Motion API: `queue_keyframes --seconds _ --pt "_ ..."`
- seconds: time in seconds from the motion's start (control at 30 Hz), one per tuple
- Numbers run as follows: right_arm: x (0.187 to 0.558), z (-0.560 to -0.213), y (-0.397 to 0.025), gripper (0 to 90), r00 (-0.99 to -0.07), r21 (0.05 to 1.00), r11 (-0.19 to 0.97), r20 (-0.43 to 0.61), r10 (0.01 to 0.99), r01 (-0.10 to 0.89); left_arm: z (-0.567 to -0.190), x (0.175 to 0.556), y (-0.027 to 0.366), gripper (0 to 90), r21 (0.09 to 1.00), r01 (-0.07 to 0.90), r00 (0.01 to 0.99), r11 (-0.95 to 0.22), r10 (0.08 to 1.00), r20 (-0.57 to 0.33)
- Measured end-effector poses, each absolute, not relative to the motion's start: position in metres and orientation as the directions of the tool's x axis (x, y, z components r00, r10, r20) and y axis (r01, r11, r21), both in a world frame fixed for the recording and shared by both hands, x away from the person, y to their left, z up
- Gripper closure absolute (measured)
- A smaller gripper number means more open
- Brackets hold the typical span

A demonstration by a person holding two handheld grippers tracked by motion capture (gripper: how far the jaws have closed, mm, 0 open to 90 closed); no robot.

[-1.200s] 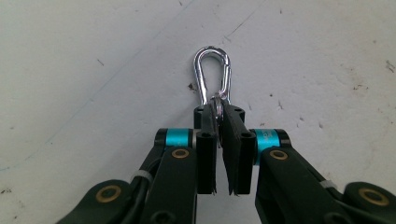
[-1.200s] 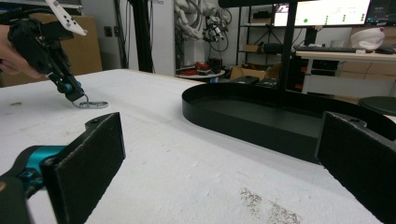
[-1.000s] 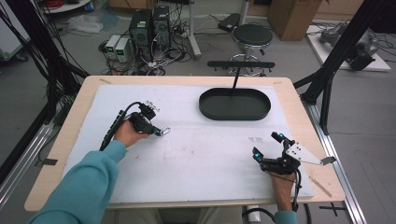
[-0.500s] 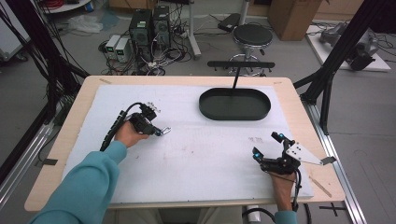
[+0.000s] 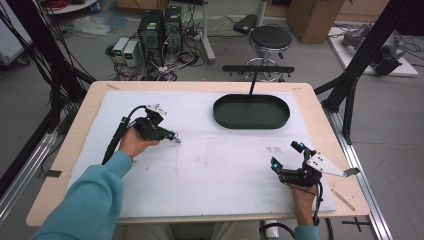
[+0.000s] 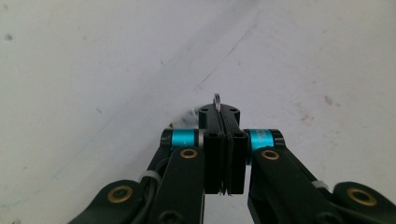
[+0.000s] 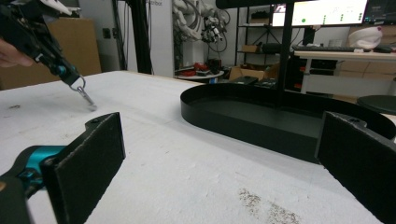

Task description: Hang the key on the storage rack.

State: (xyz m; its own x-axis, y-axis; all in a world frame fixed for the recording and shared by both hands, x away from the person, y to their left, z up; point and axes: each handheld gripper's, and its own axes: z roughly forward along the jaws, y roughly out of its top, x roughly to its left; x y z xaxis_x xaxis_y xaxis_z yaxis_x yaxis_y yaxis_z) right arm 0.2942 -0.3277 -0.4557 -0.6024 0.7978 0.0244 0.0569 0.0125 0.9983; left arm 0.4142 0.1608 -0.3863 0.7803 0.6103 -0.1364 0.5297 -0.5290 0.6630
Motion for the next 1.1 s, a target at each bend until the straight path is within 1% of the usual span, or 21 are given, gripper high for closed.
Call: queue_keyframes --seconds 0.1,0.13,0.23,0.3,0.5,0.63,0.67,0.7,0.73,0.77,0.83,0.87,0.9,0.97,1.1 --pt "0.295 -0.455 -0.328 0.8 -0.610 0.998 0.017 0.027 0.792 0.067 -0.380 0.411 0.162 88.4 0.710 0.506 0.791 -0.490 0.592 -0.156" --pt "0.297 -0.453 -0.327 0.8 -0.622 0.996 0.027 0.033 0.782 0.086 -0.377 0.409 0.163 88.3 0.730 0.496 0.795 -0.471 0.583 -0.164" --pt "0.296 -0.449 -0.327 0.8 -0.638 0.996 0.021 0.041 0.769 0.089 -0.371 0.403 0.163 88.3 0.774 0.469 0.807 -0.426 0.563 -0.179" --pt "0.297 -0.447 -0.326 0.8 -0.648 0.996 0.021 0.041 0.760 0.087 -0.367 0.397 0.161 88.3 0.799 0.456 0.818 -0.392 0.537 -0.204" --pt "0.303 -0.429 -0.323 0.8 -0.694 0.995 0.029 0.045 0.718 0.094 -0.361 0.389 0.158 88.3 0.847 0.412 0.850 -0.336 0.476 -0.225" --pt "0.311 -0.412 -0.318 0.8 -0.750 0.994 0.042 0.050 0.660 0.102 -0.356 0.386 0.155 88.3 0.874 0.373 0.878 -0.312 0.424 -0.224" --pt "0.315 -0.402 -0.314 0.8 -0.773 0.992 0.051 0.060 0.632 0.118 -0.356 0.386 0.154 88.3 0.880 0.366 0.883 -0.304 0.411 -0.225" --pt "0.315 -0.402 -0.314 0.8 -0.773 0.992 0.051 0.060 0.632 0.118 -0.355 0.386 0.155 88.3 0.886 0.353 0.892 -0.299 0.392 -0.223" --pt "0.319 -0.393 -0.309 0.8 -0.797 0.992 0.058 0.058 0.601 0.116 -0.355 0.386 0.155 88.3 0.893 0.351 0.894 -0.281 0.384 -0.230" --pt "0.319 -0.393 -0.309 0.8 -0.797 0.992 0.058 0.058 0.601 0.116 -0.355 0.386 0.154 88.3 0.896 0.350 0.896 -0.273 0.377 -0.235" --pt "0.327 -0.379 -0.301 0.8 -0.829 0.991 0.072 0.054 0.557 0.113 -0.355 0.386 0.154 88.3 0.902 0.338 0.902 -0.269 0.366 -0.229" --pt "0.327 -0.379 -0.301 0.8 -0.829 0.991 0.072 0.054 0.557 0.113 -0.355 0.386 0.154 88.3 0.906 0.332 0.906 -0.264 0.357 -0.228" --pt "0.329 -0.375 -0.298 0.8 -0.841 0.990 0.075 0.063 0.537 0.122 -0.354 0.386 0.153 88.3 0.912 0.325 0.909 -0.252 0.351 -0.226" --pt "0.334 -0.367 -0.291 0.8 -0.863 0.988 0.104 0.050 0.502 0.118 -0.353 0.385 0.152 88.3 0.920 0.312 0.916 -0.239 0.333 -0.224" --pt "0.341 -0.355 -0.279 0.9 -0.891 0.983 0.147 0.035 0.453 0.114 -0.350 0.384 0.150 88.3 0.928 0.299 0.920 -0.223 0.326 -0.218"
